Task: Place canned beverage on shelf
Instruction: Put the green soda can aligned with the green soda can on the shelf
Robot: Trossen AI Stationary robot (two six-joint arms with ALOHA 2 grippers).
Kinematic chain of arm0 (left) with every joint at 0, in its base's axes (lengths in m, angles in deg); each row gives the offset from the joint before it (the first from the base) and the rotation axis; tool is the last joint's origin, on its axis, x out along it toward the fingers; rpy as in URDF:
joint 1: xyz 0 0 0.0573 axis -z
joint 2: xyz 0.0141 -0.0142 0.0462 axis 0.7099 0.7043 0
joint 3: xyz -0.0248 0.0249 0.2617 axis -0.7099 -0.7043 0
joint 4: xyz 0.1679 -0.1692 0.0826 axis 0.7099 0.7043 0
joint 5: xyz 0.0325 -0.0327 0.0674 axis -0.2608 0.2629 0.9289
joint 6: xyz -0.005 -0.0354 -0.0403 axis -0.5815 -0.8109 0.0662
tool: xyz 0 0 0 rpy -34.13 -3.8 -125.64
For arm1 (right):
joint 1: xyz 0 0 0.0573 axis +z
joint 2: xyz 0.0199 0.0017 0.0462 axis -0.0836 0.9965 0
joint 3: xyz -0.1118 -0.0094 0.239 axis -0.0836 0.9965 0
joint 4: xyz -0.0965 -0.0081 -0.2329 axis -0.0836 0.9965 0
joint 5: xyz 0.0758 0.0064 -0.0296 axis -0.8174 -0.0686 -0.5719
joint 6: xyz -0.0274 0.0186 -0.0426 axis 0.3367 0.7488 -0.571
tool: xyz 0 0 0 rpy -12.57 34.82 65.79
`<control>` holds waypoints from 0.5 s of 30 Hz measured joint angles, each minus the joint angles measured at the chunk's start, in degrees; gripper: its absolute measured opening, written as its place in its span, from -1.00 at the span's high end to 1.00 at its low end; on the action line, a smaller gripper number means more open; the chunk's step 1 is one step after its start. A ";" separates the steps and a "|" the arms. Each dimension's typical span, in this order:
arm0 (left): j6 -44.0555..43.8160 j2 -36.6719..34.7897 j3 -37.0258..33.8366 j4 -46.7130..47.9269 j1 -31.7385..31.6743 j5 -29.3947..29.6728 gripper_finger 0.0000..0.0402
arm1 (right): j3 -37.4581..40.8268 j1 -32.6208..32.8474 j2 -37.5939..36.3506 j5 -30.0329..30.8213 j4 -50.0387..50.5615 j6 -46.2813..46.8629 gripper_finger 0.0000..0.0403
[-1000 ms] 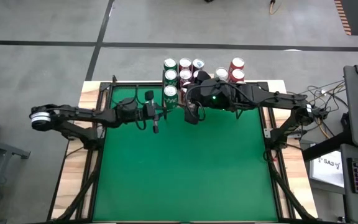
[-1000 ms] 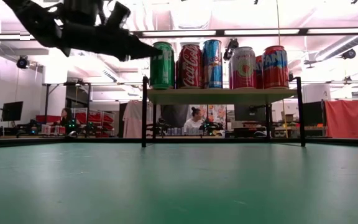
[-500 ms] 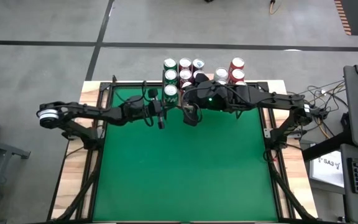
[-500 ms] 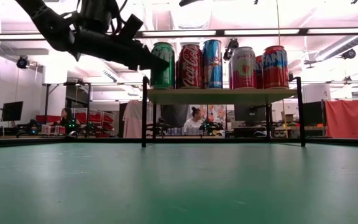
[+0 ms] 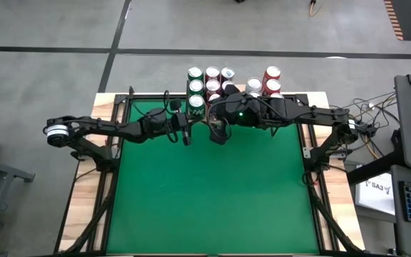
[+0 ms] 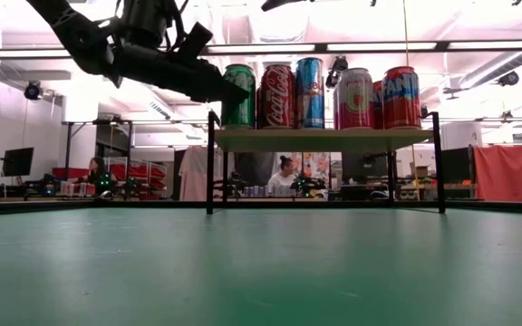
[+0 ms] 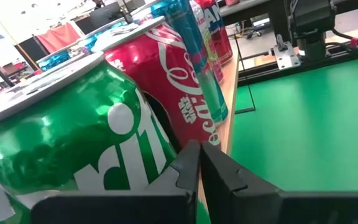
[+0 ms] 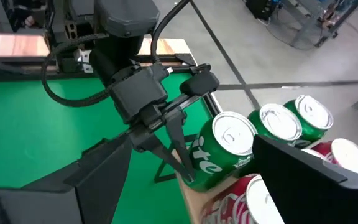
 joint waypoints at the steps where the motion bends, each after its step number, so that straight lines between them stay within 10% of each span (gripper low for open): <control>1: 0.02 -0.03 0.00 0.00 0.00 -0.02 1.00 | 0.00 0.00 0.00 0.00 0.00 1.25 -0.62; 15: -0.54 -11.68 -0.70 5.25 3.74 -0.08 1.00 | 0.00 -0.39 1.49 0.64 0.81 4.95 -0.60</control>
